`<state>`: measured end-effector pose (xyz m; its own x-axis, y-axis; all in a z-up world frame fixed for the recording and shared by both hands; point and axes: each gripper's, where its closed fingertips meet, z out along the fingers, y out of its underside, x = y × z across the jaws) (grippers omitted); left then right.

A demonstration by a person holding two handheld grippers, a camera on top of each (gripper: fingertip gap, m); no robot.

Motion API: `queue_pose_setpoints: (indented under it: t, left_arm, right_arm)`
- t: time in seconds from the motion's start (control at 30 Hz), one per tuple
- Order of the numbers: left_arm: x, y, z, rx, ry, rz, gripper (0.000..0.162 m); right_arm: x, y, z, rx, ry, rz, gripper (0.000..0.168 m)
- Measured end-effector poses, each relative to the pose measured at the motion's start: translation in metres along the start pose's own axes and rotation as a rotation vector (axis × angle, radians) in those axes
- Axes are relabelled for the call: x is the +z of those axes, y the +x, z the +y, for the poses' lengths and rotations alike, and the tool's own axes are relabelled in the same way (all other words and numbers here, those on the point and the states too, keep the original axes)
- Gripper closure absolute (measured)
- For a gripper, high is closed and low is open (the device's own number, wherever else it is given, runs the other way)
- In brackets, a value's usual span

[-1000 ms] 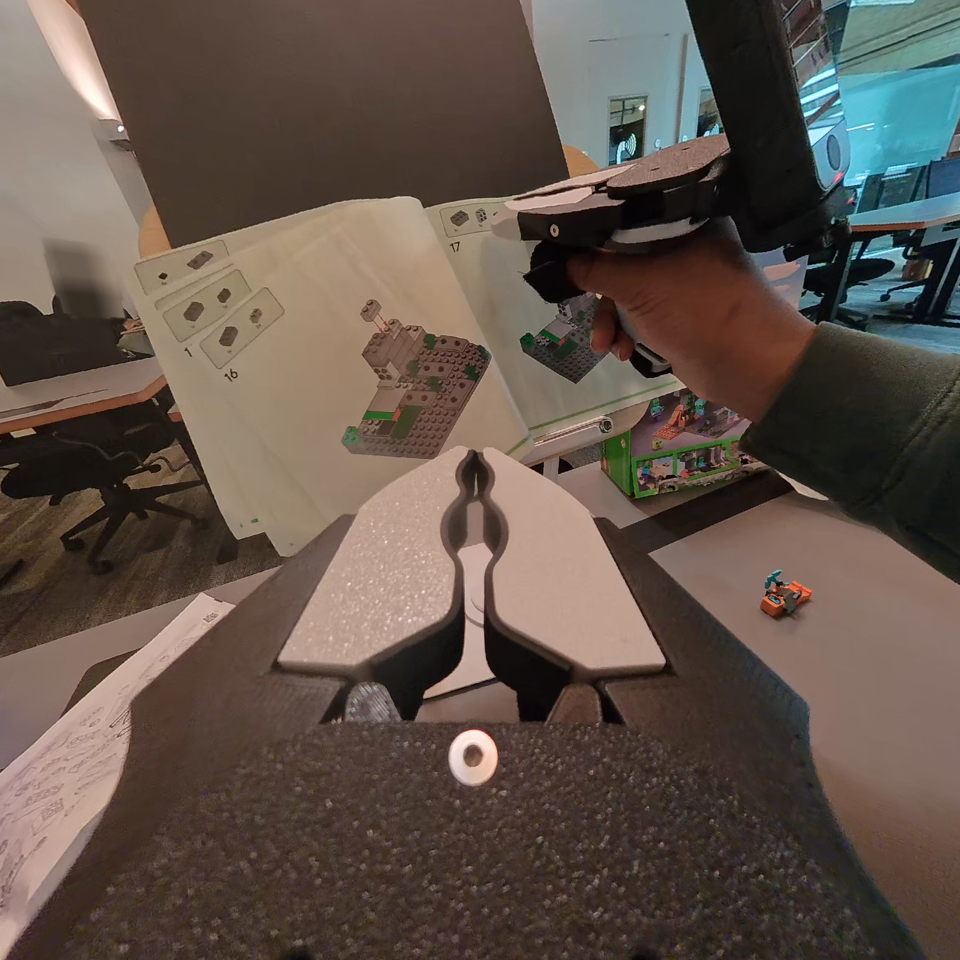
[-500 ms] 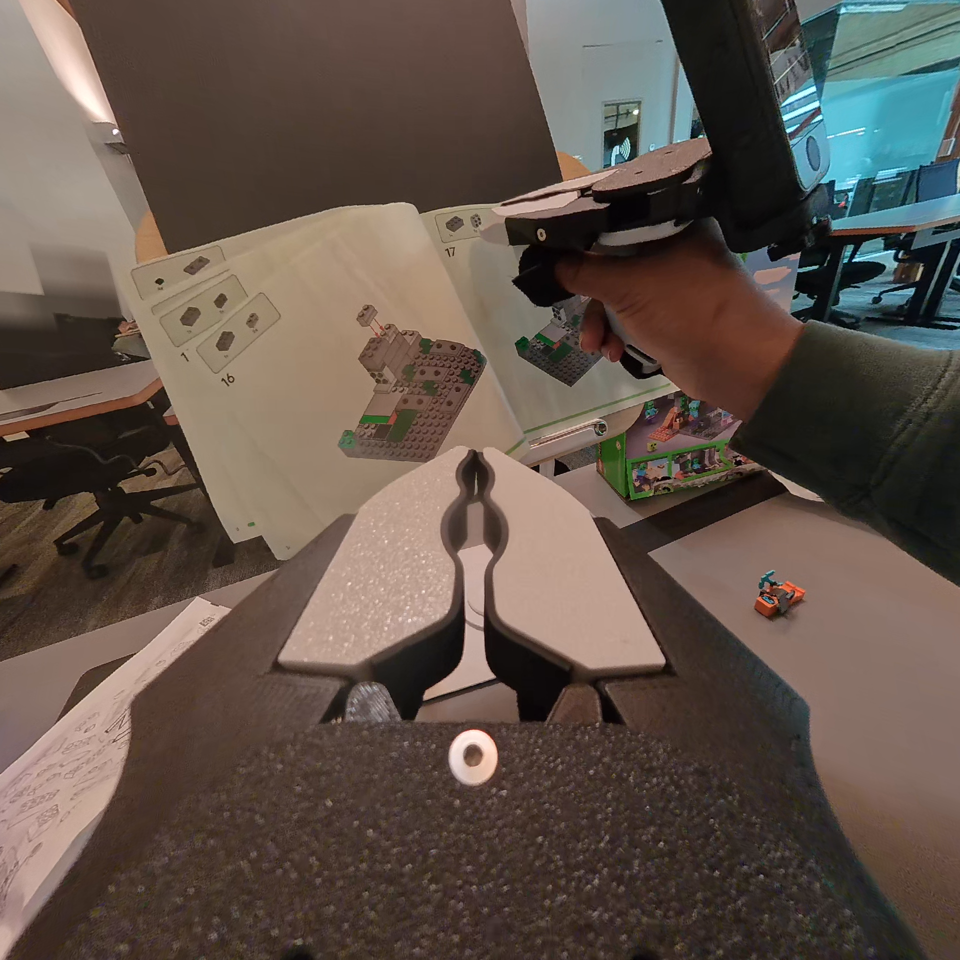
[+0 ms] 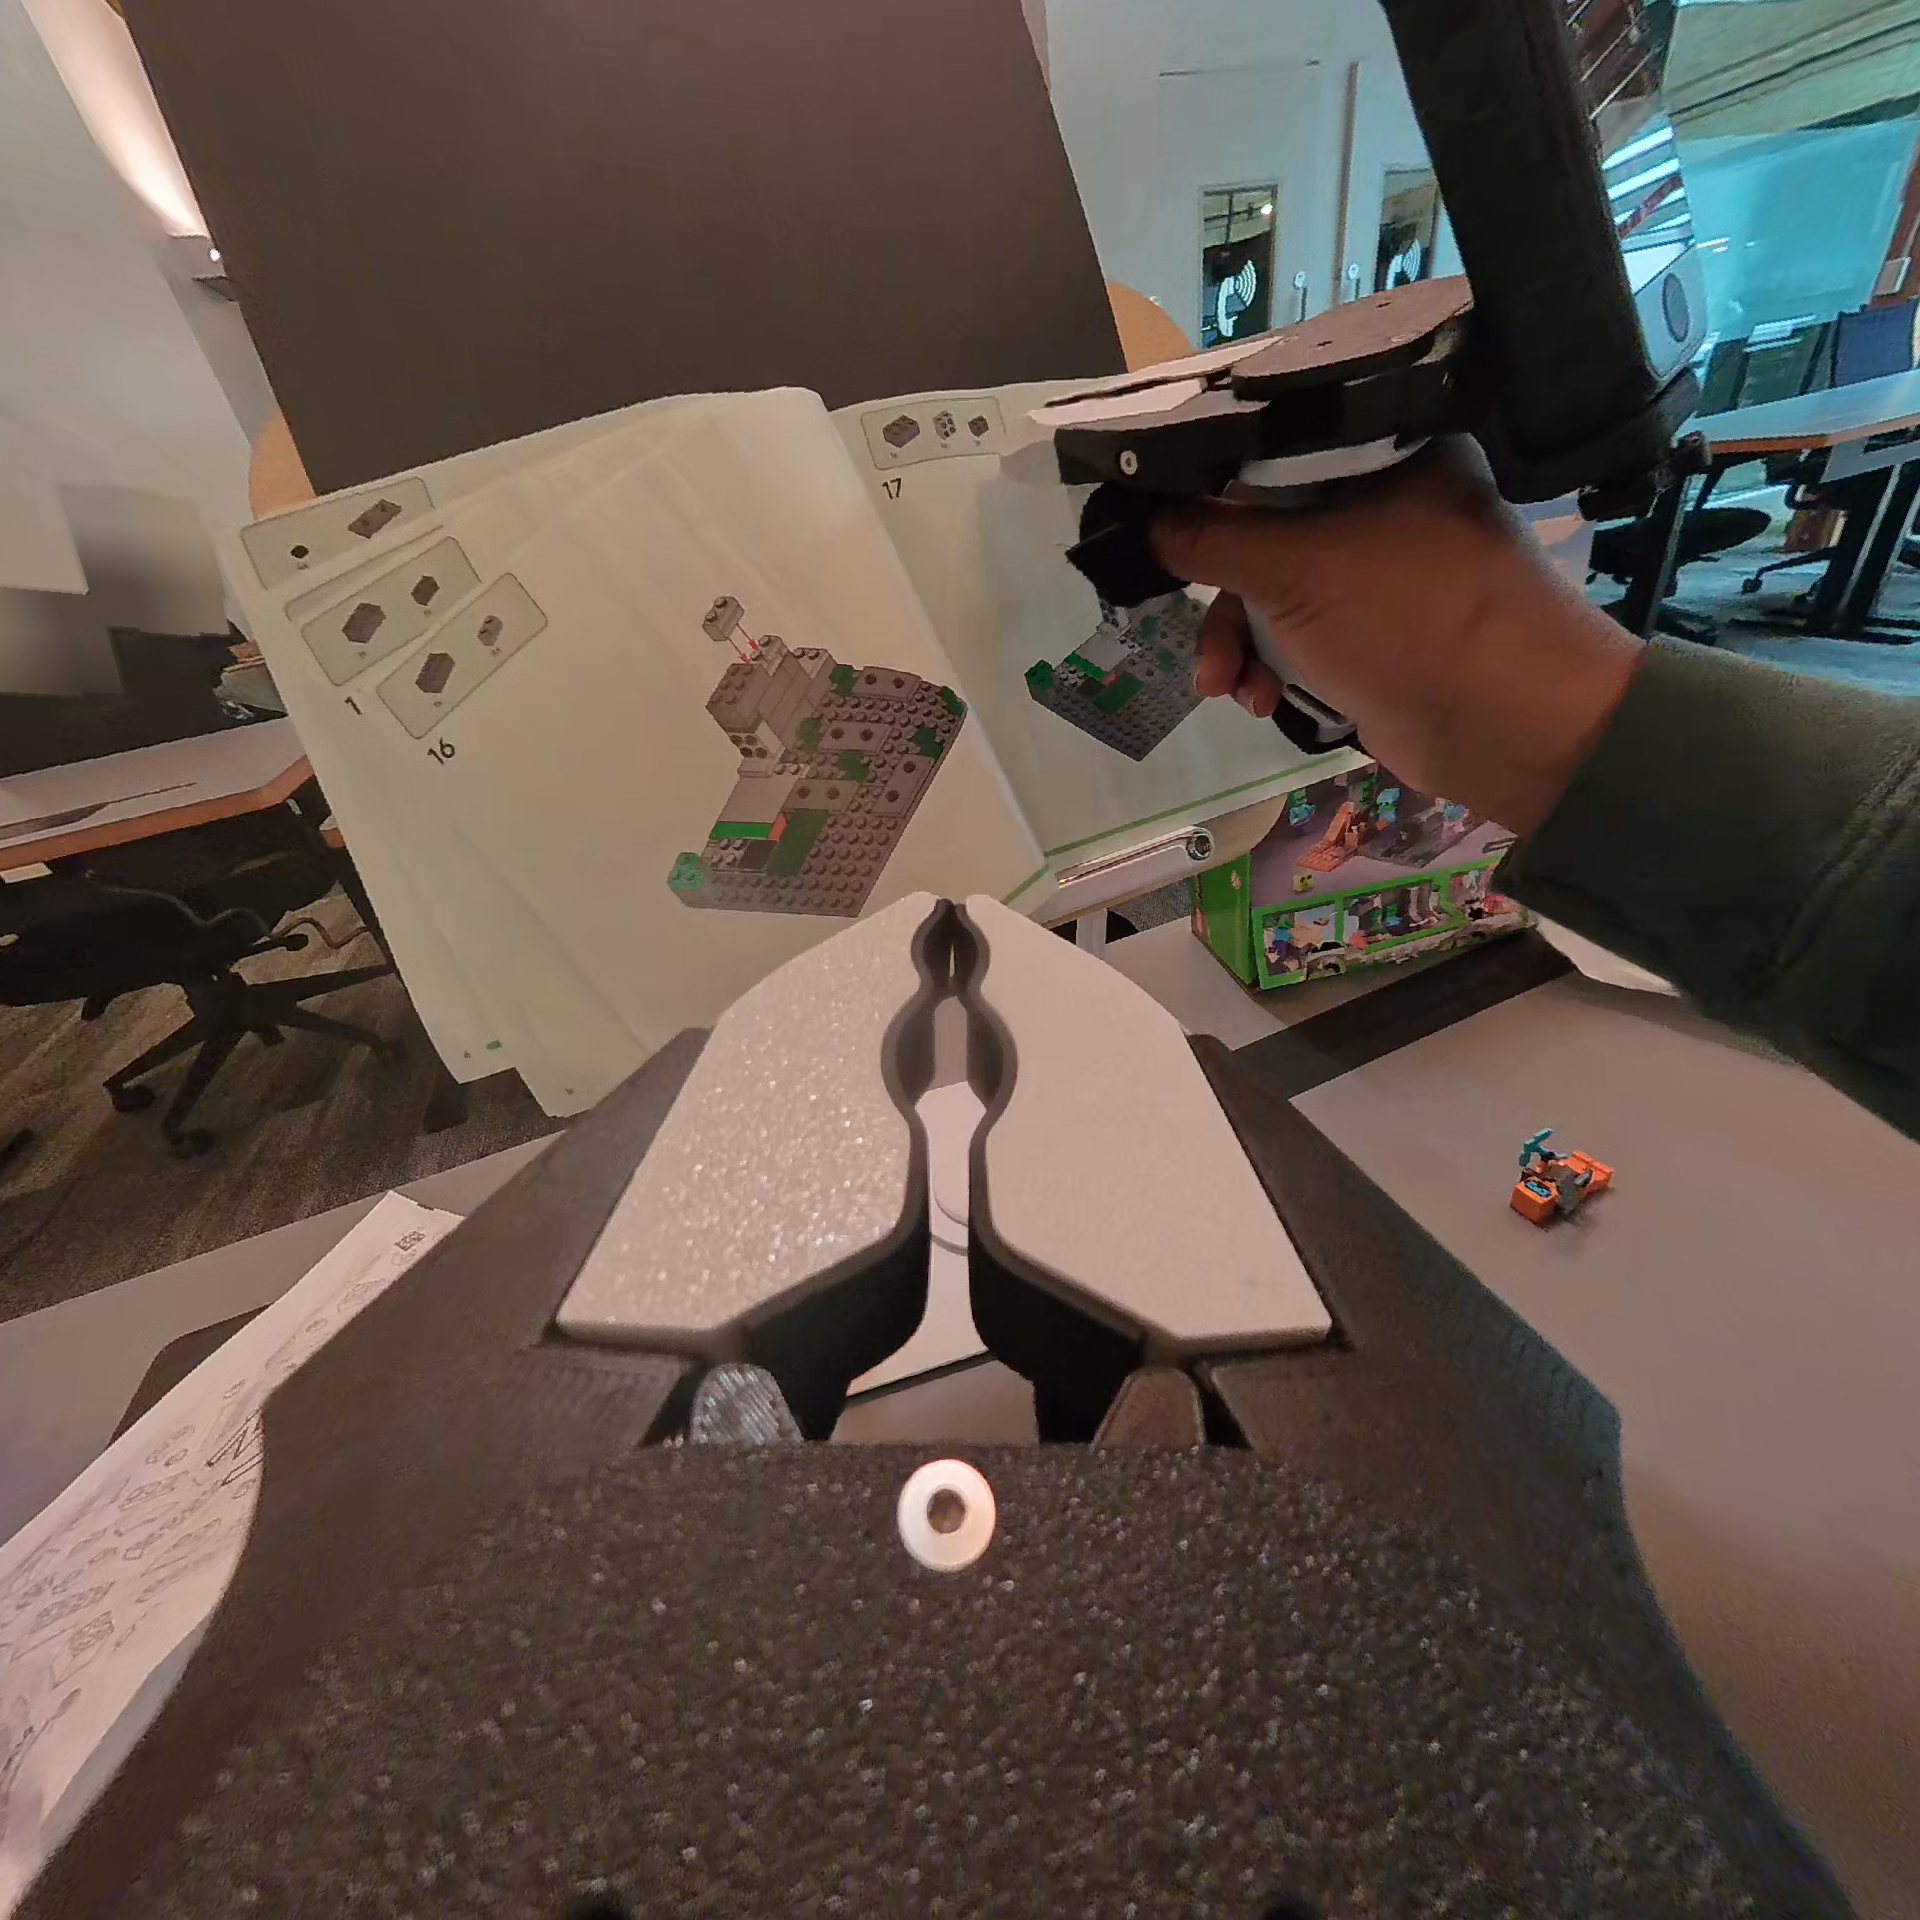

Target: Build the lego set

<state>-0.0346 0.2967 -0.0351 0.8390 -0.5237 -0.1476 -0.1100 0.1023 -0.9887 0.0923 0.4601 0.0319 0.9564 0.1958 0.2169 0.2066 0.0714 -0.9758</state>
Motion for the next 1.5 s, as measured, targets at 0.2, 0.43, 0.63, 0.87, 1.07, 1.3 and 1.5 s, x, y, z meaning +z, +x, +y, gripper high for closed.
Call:
queue_pose_setpoints:
  t: [0.2, 0.43, 0.63, 0.87, 1.07, 1.3, 1.5]
  left_arm:
    - [0.001, 0.001, 0.002, 0.004, -0.005, 0.001, 0.162]
    - [0.0, 0.001, 0.001, 0.005, -0.001, 0.0, 0.162]
    - [-0.001, 0.001, -0.001, 0.004, 0.001, 0.002, 0.162]
    - [0.003, 0.006, 0.008, -0.028, -0.01, -0.011, 0.162]
    - [-0.001, 0.029, 0.0, -0.054, 0.0, 0.046, 0.162]
    - [-0.025, 0.05, -0.039, -0.055, 0.086, 0.108, 0.162]
    - [-0.05, 0.057, -0.055, -0.064, 0.099, 0.145, 0.162]
  right_arm:
    - [-0.002, 0.004, -0.001, -0.002, 0.004, 0.002, 0.167]
    - [-0.004, 0.006, -0.002, -0.006, 0.004, 0.001, 0.167]
    - [-0.014, 0.001, -0.003, -0.004, 0.013, -0.016, 0.165]
    - [-0.079, -0.035, 0.0, 0.033, 0.043, -0.114, 0.164]
    - [-0.154, -0.071, 0.023, 0.045, 0.003, -0.19, 0.168]
    - [-0.228, -0.096, 0.062, 0.125, -0.068, -0.273, 0.168]
    - [-0.262, -0.107, 0.089, 0.18, -0.09, -0.268, 0.168]
